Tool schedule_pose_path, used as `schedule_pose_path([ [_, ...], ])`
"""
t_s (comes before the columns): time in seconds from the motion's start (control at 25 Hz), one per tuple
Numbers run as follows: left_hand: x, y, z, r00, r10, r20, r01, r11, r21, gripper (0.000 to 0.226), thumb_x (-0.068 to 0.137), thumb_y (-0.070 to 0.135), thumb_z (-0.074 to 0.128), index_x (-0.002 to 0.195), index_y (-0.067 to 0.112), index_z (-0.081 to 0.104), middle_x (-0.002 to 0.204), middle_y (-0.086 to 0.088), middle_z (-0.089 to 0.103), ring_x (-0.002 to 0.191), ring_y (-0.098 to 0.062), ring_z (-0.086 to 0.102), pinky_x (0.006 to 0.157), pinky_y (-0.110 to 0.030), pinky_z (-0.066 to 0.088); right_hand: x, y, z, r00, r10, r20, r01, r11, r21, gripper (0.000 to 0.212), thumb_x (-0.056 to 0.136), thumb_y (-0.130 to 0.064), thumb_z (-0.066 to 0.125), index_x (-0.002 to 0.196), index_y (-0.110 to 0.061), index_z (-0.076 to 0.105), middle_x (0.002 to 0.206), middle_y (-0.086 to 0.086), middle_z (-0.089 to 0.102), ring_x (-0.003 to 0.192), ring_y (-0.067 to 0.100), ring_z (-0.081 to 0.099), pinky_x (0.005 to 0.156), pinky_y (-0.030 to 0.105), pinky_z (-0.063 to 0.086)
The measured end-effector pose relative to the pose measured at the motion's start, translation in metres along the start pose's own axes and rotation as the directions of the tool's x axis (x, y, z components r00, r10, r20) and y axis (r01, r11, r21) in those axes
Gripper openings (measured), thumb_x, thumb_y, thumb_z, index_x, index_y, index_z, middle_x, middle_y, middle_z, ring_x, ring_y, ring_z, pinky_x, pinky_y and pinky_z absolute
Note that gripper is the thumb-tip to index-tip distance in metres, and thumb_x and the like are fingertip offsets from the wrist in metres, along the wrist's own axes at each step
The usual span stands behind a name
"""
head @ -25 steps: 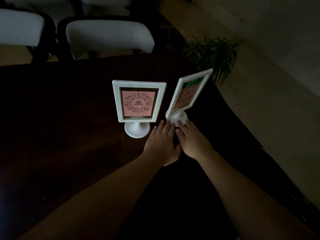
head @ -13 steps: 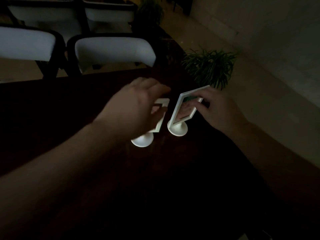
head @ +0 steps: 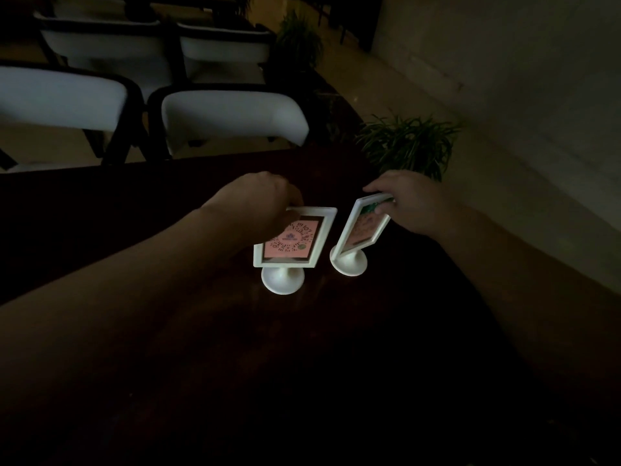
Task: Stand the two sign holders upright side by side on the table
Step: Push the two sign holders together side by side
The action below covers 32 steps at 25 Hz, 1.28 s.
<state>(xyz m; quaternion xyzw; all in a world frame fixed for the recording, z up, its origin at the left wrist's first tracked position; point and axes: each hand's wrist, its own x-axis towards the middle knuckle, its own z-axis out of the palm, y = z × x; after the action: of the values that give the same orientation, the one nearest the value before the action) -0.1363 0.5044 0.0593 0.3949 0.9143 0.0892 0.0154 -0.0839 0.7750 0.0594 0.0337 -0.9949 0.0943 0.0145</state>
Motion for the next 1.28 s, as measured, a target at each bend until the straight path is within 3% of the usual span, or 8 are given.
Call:
schedule_pose_path([
  [0.2,0.002,0.002,0.002,0.998,-0.066,0.023,0.067,0.994,-0.083,0.027,0.097,0.034,0.055,0.12,0.025,0.067,0.115,-0.001,0.069,0.1,-0.02,0.065,0.082,-0.041,0.055,-0.001,-0.03,0.0,0.978,-0.173,-0.118,0.179,0.983,0.044,0.039,0.089,-0.022,0.068,0.127,-0.016,0.064,0.125,0.002,0.064,0.124,0.019,0.046,0.101,0.039,0.04],
  [0.32,0.002,0.007,0.005,0.997,-0.075,-0.004,0.075,0.993,-0.096,0.027,0.096,0.035,0.057,0.119,0.026,0.069,0.113,-0.001,0.07,0.098,-0.02,0.065,0.079,-0.039,0.054,0.008,-0.053,0.006,0.961,-0.263,-0.09,0.269,0.96,0.071,0.041,0.085,-0.032,0.072,0.124,-0.02,0.067,0.115,0.001,0.068,0.116,0.02,0.049,0.095,0.04,0.045],
  [0.48,0.004,0.016,0.007,0.996,-0.081,-0.044,0.074,0.988,-0.133,0.025,0.096,0.037,0.058,0.113,0.024,0.072,0.106,-0.002,0.072,0.093,-0.022,0.065,0.077,-0.039,0.054,0.019,-0.057,0.014,0.978,-0.208,0.009,0.208,0.978,0.014,0.029,0.088,-0.036,0.066,0.116,-0.032,0.07,0.111,0.003,0.065,0.107,0.024,0.054,0.091,0.046,0.048],
  [0.64,0.008,0.023,0.01,0.996,-0.079,-0.045,0.073,0.989,-0.129,0.026,0.096,0.035,0.057,0.113,0.023,0.072,0.108,-0.003,0.072,0.095,-0.023,0.065,0.079,-0.038,0.053,0.017,-0.046,0.003,0.98,-0.199,-0.026,0.2,0.977,0.078,0.031,0.088,-0.031,0.067,0.119,-0.027,0.069,0.114,0.002,0.067,0.108,0.018,0.055,0.093,0.038,0.046],
  [0.72,0.009,0.025,0.012,0.996,-0.072,-0.046,0.066,0.989,-0.129,0.026,0.096,0.034,0.057,0.113,0.021,0.071,0.109,-0.003,0.071,0.096,-0.022,0.065,0.08,-0.037,0.053,0.016,-0.027,-0.01,0.992,-0.117,-0.035,0.12,0.99,0.077,0.036,0.088,-0.023,0.068,0.124,-0.022,0.066,0.124,0.002,0.066,0.116,0.019,0.056,0.096,0.034,0.044],
  [0.84,0.012,0.029,0.014,0.997,-0.074,-0.038,0.068,0.988,-0.136,0.027,0.097,0.033,0.056,0.115,0.02,0.07,0.109,-0.003,0.071,0.097,-0.021,0.065,0.082,-0.04,0.054,0.013,0.002,-0.019,0.992,0.05,0.116,-0.046,0.998,-0.039,0.045,0.087,-0.016,0.071,0.131,-0.021,0.062,0.137,0.005,0.059,0.126,0.024,0.052,0.102,0.037,0.043],
  [1.08,0.018,0.035,0.015,0.997,-0.072,-0.039,0.066,0.986,-0.152,0.027,0.097,0.033,0.055,0.114,0.019,0.071,0.107,-0.004,0.071,0.095,-0.022,0.066,0.082,-0.041,0.055,0.009,0.02,-0.012,0.991,0.075,0.112,-0.068,0.996,-0.066,0.021,0.091,-0.013,0.064,0.11,-0.016,0.073,0.107,0.011,0.071,0.098,0.026,0.062,0.084,0.04,0.051],
  [1.28,0.022,0.041,0.016,0.998,-0.053,-0.043,0.046,0.986,-0.16,0.026,0.097,0.033,0.056,0.113,0.021,0.072,0.107,-0.003,0.072,0.096,-0.022,0.066,0.082,-0.041,0.054,0.004,0.025,-0.014,0.993,0.073,0.094,-0.066,0.995,-0.072,0.02,0.092,-0.013,0.064,0.109,-0.015,0.075,0.103,0.011,0.073,0.094,0.026,0.063,0.083,0.041,0.052],
])
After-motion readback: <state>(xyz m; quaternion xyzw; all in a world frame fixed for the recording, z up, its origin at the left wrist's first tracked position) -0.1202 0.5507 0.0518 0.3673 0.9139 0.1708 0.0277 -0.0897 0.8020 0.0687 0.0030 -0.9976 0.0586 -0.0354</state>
